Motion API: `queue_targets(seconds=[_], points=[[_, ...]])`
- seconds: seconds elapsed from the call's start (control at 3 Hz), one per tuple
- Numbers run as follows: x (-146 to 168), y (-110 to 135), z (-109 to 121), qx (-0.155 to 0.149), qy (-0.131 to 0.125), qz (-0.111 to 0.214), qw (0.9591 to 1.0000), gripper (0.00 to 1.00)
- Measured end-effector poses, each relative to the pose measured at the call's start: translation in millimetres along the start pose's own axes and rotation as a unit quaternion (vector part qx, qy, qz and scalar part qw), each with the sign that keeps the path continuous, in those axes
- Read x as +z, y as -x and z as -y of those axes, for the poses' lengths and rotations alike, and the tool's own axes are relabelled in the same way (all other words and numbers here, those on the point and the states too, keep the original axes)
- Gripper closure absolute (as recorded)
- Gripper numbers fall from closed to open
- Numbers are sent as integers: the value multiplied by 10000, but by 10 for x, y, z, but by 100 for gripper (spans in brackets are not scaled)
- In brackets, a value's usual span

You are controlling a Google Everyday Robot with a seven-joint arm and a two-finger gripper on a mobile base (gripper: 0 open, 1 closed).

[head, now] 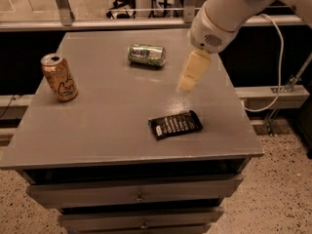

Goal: Place green can upright

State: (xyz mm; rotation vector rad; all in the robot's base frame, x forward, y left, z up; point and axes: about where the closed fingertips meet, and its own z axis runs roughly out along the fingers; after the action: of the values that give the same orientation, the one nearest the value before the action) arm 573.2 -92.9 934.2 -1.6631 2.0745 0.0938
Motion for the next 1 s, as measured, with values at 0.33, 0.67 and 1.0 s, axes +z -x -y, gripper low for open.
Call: queue_targets(seconds=[0.33, 0.67, 1.0], points=[[451, 397, 340, 153, -9, 241, 9996, 0], [452, 397, 340, 153, -9, 240, 9996, 0], [498, 484, 440, 231, -123, 495, 9984, 0]])
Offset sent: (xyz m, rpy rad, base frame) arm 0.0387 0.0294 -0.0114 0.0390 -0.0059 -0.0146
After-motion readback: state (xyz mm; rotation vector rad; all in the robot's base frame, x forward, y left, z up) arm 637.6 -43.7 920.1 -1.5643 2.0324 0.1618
